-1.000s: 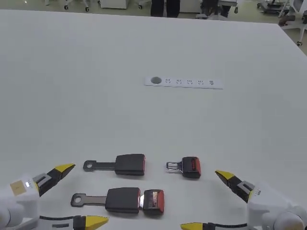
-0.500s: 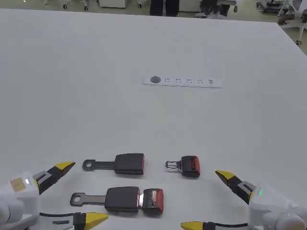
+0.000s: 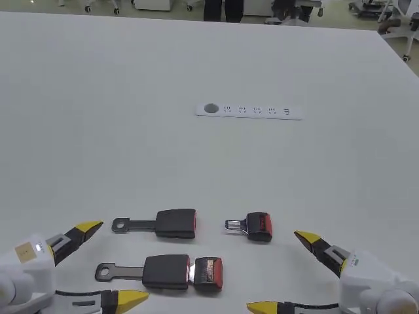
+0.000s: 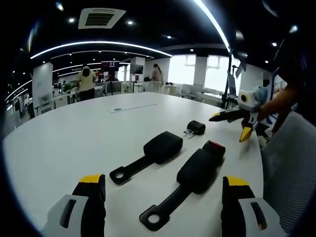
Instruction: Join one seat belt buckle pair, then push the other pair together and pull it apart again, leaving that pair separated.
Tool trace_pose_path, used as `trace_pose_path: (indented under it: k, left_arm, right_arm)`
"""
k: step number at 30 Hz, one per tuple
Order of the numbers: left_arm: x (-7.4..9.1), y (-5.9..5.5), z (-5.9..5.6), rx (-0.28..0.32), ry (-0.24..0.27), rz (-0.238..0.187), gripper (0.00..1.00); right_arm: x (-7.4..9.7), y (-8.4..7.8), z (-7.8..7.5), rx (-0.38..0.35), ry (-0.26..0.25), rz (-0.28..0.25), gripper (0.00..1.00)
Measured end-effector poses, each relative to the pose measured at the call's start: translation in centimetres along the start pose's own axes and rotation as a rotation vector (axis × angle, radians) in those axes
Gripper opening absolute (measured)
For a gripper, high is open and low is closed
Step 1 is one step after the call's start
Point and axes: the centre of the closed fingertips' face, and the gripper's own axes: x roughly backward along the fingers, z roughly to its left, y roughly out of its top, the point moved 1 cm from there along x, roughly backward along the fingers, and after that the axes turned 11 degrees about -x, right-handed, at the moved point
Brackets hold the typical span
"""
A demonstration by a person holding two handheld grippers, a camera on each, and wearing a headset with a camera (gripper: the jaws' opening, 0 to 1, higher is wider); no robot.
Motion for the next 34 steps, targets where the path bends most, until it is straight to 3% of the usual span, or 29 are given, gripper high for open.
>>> trace_pose_path:
  k: [34]
  left_arm:
    - [0.15, 0.17, -0.31, 0.004, -0.002, 0.001, 1.00]
  right_arm:
    - [-0.05, 0.10, 0.05, 0.010, 0.004, 0.004, 0.99]
